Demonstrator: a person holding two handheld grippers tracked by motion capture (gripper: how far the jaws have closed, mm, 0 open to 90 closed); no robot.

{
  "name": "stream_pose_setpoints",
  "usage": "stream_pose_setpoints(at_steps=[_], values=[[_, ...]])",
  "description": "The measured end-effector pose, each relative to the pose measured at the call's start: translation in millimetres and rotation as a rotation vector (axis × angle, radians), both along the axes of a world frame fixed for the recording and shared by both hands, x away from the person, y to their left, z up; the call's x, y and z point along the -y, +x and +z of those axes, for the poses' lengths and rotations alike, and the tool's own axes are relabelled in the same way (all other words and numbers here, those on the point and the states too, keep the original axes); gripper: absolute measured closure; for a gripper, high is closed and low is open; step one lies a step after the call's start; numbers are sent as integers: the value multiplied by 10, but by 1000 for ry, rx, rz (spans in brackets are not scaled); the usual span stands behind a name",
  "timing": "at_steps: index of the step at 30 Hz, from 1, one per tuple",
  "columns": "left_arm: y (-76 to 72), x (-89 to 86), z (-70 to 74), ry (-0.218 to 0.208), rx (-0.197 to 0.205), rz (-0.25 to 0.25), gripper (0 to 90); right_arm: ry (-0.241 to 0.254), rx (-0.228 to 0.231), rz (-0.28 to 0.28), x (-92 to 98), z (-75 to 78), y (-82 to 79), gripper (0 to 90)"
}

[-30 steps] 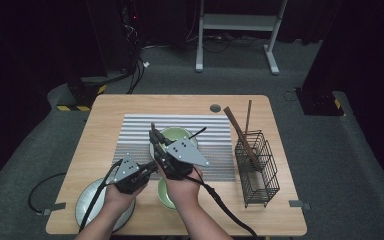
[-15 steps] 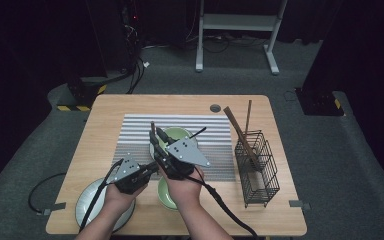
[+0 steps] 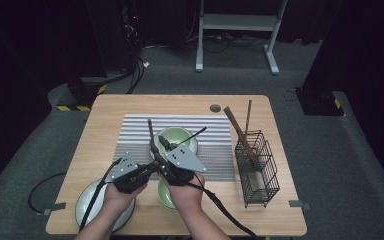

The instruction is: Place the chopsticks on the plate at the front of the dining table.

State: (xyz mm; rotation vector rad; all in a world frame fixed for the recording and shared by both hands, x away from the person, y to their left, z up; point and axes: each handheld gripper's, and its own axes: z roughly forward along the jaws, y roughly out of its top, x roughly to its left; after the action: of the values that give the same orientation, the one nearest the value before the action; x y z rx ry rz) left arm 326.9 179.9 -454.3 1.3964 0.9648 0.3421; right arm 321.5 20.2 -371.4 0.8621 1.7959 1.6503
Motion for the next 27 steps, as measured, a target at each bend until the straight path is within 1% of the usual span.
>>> stream_pose_setpoints(at_steps=[2,4,6,7,9,11,17,21,22,23,24,26,27], values=[[-5,-1,2,0,6,-6,852,-8,-11,3,-19,-40,-1,685],[-12,-4,2,-2,3,-11,852,-22,-9,3,-30,-73,7,688],[-21,1,0,-12,6,-11,852,-25,-24,2,-44,-106,20,691],[-26,-6,-5,2,9,-17,852,-31,-26,1,-49,-120,27,694],[-36,0,-11,1,10,-20,852,-37,-35,0,-61,-141,38,697],[-40,-8,-18,11,10,-22,852,-47,-34,-4,-65,-161,51,699],[-49,-24,-18,5,7,-19,853,-41,-47,-18,-25,-176,97,689],[-61,-43,-9,5,5,-24,852,-31,-58,-31,22,-186,148,658],[-64,-42,-7,-6,5,-23,852,-29,-61,-36,36,-189,161,650],[-67,-53,-3,-4,5,-24,852,-24,-63,-39,45,-192,171,643],[-74,-60,1,-13,3,-24,851,-22,-64,-44,59,-198,187,635],[-81,-80,4,-9,6,-30,851,-16,-79,-55,92,-214,219,616],[-87,-84,6,-14,3,-30,851,-13,-86,-56,107,-222,236,607]])
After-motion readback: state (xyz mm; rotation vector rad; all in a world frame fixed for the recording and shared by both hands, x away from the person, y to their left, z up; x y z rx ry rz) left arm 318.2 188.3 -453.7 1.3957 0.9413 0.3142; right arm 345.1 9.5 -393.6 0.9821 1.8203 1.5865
